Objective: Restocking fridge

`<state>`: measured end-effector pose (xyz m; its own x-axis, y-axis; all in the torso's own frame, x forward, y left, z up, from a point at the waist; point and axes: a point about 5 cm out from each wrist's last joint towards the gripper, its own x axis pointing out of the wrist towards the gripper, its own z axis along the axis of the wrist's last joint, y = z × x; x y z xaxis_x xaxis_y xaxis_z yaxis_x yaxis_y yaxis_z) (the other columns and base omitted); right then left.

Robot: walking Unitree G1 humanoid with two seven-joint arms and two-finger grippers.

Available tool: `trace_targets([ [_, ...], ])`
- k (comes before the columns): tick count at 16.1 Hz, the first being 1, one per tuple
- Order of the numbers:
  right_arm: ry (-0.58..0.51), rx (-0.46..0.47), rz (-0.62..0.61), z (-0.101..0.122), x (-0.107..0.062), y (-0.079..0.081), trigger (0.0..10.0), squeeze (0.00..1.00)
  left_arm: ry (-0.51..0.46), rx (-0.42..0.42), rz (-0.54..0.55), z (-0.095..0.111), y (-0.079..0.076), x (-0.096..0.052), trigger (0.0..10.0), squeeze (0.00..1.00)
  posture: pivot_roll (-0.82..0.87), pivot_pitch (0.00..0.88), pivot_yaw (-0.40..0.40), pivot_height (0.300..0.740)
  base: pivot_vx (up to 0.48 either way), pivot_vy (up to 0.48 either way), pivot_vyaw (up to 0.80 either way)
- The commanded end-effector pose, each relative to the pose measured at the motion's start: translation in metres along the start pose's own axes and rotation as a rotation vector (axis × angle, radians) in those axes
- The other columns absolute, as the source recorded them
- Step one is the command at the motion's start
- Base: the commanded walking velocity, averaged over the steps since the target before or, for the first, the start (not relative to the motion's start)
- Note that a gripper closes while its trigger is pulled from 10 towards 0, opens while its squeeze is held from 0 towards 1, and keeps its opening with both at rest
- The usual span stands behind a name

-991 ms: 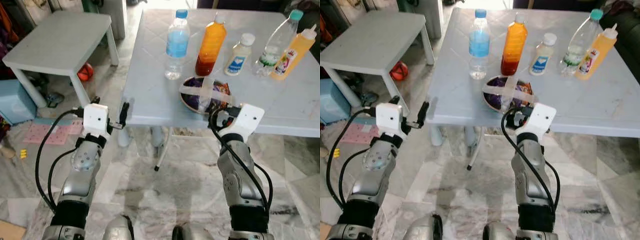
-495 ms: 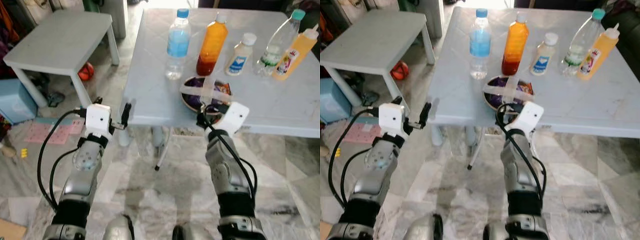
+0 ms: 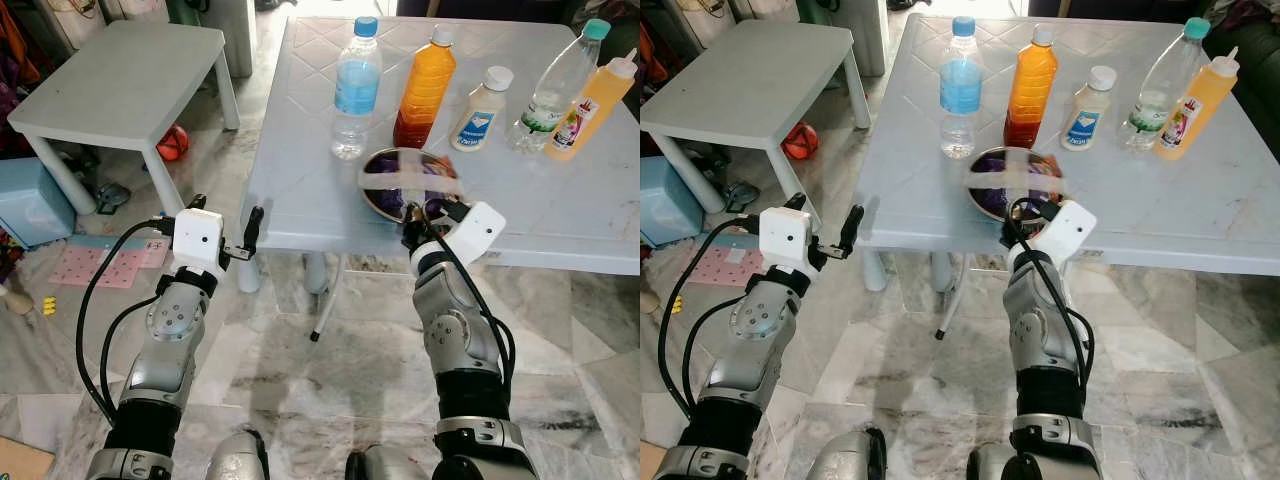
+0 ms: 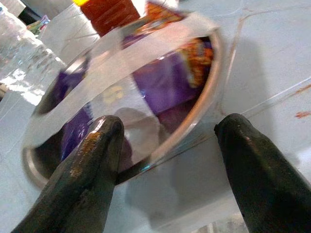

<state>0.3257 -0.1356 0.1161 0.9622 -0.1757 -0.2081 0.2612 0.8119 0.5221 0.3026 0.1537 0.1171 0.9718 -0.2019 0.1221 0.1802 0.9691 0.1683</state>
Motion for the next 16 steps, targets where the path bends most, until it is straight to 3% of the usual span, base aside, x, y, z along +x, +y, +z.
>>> trace_targets([
  [1,0.049,0.061,-0.028,-0.010,0.000,0.006,0.0,0.00,0.002,0.009,-0.013,0.001,-0.001,0.002,10.0,0.00,0.00,0.127,0.020,0.740,0.000,0.000,0.00],
  [4,0.019,0.097,-0.062,0.001,0.001,0.001,0.0,0.00,-0.002,0.007,-0.012,0.001,-0.002,0.002,10.0,0.00,0.00,0.125,0.020,0.740,0.000,0.000,0.00],
  [6,0.002,0.095,-0.082,0.007,0.001,-0.004,1.1,0.00,-0.003,0.007,-0.010,0.002,-0.001,0.003,10.0,0.00,0.00,0.124,0.020,0.740,0.000,0.000,0.00],
  [7,-0.008,0.092,-0.090,0.010,0.002,-0.007,3.5,0.00,-0.003,0.007,-0.010,0.002,-0.001,0.003,10.0,0.00,0.00,0.124,0.022,0.740,0.000,0.000,0.00],
  [8,-0.023,0.078,-0.094,0.015,0.003,-0.011,10.0,0.00,-0.002,0.006,-0.011,0.001,-0.002,0.003,10.0,0.00,0.00,0.123,0.023,0.740,0.000,0.000,0.00],
  [12,-0.074,0.046,-0.131,0.033,0.010,-0.027,10.0,0.00,-0.005,0.007,-0.013,0.002,-0.002,0.004,10.0,0.00,-0.01,0.120,0.028,0.740,0.000,0.000,0.00],
  [16,-0.098,0.060,-0.127,0.044,0.014,-0.030,10.0,0.00,-0.005,0.010,-0.013,0.002,-0.001,0.005,10.0,0.00,0.00,0.118,0.030,0.740,0.000,0.000,0.00],
])
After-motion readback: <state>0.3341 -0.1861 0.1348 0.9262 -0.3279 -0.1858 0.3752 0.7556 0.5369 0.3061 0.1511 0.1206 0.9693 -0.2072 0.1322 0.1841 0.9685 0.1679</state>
